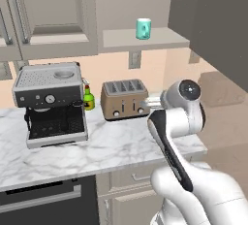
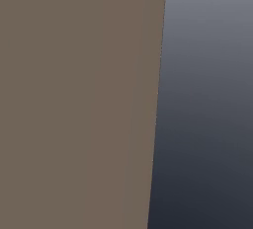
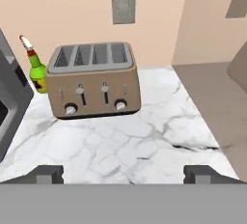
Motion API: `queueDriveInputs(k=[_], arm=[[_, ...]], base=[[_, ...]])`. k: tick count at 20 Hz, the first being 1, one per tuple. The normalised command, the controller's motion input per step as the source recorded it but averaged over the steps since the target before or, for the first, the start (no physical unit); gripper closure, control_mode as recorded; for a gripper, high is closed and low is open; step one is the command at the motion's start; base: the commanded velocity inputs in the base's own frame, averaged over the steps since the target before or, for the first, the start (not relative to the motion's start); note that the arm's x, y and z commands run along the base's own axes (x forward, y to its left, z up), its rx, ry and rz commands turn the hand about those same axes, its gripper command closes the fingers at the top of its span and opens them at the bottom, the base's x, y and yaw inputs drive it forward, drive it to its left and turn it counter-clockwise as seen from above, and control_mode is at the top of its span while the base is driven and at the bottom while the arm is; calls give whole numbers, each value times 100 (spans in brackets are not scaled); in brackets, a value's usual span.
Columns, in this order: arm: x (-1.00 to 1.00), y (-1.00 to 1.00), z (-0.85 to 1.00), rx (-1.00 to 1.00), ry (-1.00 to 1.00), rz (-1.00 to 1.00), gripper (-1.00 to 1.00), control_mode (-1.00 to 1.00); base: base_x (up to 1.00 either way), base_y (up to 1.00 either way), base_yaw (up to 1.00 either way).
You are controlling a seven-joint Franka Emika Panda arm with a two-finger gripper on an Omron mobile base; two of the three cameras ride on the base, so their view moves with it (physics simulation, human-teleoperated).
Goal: Move the mug from next to the sink to the open cabinet. Then, move the bowl with the apple to the fridge to clear the area for faucet cleaning.
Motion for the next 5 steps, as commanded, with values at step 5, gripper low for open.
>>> queueDriveInputs(k=[5], arm=[[-100, 0, -34, 0, -21, -2, -100, -100]], base=[[0, 0, 0]])
